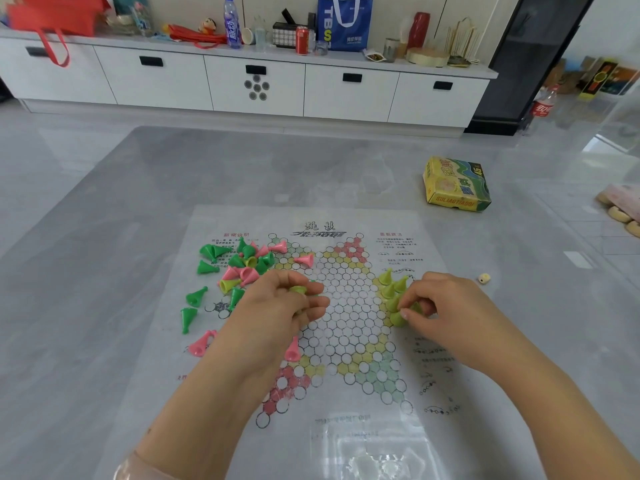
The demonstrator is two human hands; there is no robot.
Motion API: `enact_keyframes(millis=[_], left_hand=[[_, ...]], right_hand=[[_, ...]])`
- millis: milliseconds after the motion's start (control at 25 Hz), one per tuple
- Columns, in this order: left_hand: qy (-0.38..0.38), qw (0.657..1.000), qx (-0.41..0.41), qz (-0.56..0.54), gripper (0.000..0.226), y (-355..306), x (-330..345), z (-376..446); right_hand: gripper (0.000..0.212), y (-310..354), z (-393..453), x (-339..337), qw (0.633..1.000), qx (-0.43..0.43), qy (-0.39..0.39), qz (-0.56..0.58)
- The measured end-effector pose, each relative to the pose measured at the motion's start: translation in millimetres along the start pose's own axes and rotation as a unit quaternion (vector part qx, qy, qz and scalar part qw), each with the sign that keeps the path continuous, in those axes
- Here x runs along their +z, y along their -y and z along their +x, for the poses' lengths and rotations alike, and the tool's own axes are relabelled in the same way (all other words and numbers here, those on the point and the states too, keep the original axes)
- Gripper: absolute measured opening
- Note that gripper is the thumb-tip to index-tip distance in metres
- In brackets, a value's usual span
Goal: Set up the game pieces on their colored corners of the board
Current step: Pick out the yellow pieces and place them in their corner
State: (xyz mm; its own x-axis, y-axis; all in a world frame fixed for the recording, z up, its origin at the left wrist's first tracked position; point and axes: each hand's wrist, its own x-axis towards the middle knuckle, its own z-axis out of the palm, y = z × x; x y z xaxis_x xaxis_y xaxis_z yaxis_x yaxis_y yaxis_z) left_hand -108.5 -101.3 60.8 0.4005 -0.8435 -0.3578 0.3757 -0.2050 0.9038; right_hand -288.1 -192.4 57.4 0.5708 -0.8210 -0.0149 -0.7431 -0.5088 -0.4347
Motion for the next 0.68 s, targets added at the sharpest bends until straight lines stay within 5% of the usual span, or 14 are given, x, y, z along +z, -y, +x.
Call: enact_keyframes(millis=[680], left_hand=[[-0.034, 0.993, 0.043, -0.101, 0.013, -8.2, -15.5, -2.6]], right_hand=[[0.012, 27.0, 0.5, 6.6, 0.996, -0.064, -0.044, 0.05]])
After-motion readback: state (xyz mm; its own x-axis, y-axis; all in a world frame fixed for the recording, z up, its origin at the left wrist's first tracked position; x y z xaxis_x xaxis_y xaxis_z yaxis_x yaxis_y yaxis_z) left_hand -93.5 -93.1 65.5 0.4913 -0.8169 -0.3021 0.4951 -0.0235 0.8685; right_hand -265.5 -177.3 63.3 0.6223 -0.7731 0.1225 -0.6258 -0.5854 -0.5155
